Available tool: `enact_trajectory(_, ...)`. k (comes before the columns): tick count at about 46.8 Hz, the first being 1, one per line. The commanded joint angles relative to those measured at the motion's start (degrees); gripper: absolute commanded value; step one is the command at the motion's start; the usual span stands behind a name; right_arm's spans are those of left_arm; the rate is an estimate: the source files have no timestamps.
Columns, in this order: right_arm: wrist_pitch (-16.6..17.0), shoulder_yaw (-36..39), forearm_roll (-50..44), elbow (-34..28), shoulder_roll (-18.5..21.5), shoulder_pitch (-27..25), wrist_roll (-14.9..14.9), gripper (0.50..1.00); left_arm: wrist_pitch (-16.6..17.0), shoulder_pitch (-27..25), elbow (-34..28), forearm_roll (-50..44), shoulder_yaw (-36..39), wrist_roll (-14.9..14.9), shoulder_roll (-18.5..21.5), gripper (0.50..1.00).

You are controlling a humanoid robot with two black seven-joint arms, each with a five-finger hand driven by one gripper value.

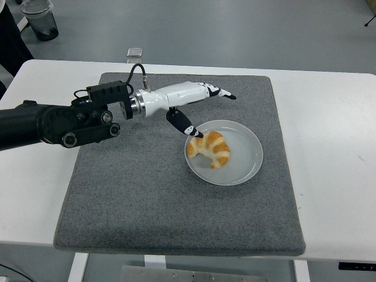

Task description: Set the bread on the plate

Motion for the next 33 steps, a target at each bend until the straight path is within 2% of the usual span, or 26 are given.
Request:
enact_trajectory(1, 0.05, -0.01, 0.09, 0.0, 0.0, 0.0, 0.0, 0.932, -4.04, 0.23, 0.56, -2.55, -4.66, 0.13, 1.61, 0.992)
enact_trajectory(9, 0.05, -0.01, 0.0, 0.0, 0.0, 0.0, -0.09, 0.93, -9.32, 0.23, 2.05, -11.78, -10.12, 0.31, 3.72, 0.992)
enact_trajectory(23, 0.05, -0.1, 0.09, 0.09, 0.0, 0.0, -0.09, 0.932, -14.68, 0.23, 10.22, -32.61, -13.37, 0.4, 3.81, 0.992)
enact_trajectory(33, 0.05, -0.02, 0.0, 0.0, 0.0, 0.0, 0.0, 0.932, -17.4, 0.23, 16.46, -43.33, -14.61, 0.83, 3.28, 0.992)
